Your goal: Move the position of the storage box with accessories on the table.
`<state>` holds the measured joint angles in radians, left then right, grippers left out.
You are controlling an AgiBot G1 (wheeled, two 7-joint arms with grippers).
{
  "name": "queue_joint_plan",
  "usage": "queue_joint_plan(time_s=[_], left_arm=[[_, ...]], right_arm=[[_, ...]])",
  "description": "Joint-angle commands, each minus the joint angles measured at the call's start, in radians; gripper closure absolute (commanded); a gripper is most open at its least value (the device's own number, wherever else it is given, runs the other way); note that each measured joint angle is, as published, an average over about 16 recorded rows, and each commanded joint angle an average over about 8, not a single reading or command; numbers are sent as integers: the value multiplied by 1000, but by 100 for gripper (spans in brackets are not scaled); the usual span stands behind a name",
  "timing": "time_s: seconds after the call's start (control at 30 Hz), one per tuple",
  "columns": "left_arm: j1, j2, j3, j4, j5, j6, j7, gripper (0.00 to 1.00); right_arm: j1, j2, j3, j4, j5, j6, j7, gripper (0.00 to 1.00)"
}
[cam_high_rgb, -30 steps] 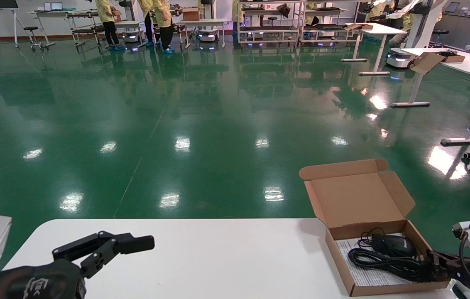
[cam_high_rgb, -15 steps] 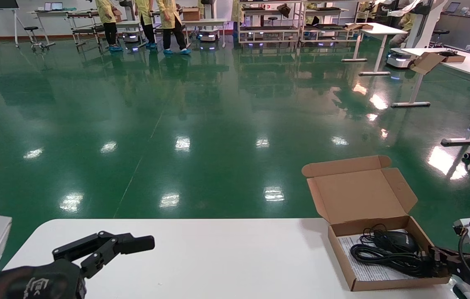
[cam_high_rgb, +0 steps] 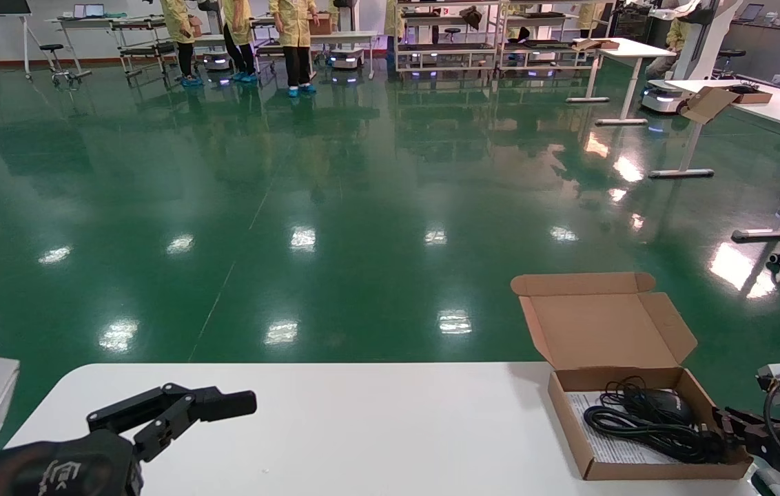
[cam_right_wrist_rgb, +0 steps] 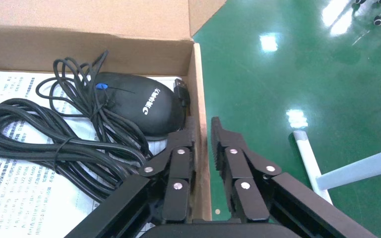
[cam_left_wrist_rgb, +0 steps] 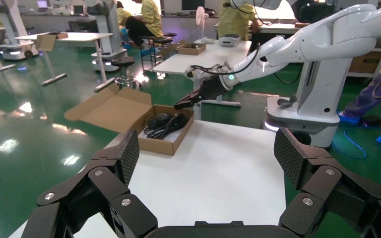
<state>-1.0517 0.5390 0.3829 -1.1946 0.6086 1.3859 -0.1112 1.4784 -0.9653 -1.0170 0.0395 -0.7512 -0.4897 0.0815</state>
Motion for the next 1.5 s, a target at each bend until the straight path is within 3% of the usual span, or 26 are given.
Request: queue_joint_plan(time_s=[0.03, 0.5, 0.9, 1.3, 1.5], left_arm=[[0, 0, 0, 0, 0, 0, 0, 0], [0, 0, 0, 0, 0, 0, 0, 0], [0, 0, 0, 0, 0, 0, 0, 0], [0, 0, 0, 0, 0, 0, 0, 0], [0, 0, 0, 0, 0, 0, 0, 0]], right_arm=[[-1, -2, 4, -4, 6, 1, -8, 0], [28, 8, 64, 13, 87, -20, -59, 0], [48, -3, 188, 48, 268, -180, 25, 0], [41, 0, 193, 60, 266, -190, 25, 0], [10, 24, 232, 142, 250, -247, 31, 0]])
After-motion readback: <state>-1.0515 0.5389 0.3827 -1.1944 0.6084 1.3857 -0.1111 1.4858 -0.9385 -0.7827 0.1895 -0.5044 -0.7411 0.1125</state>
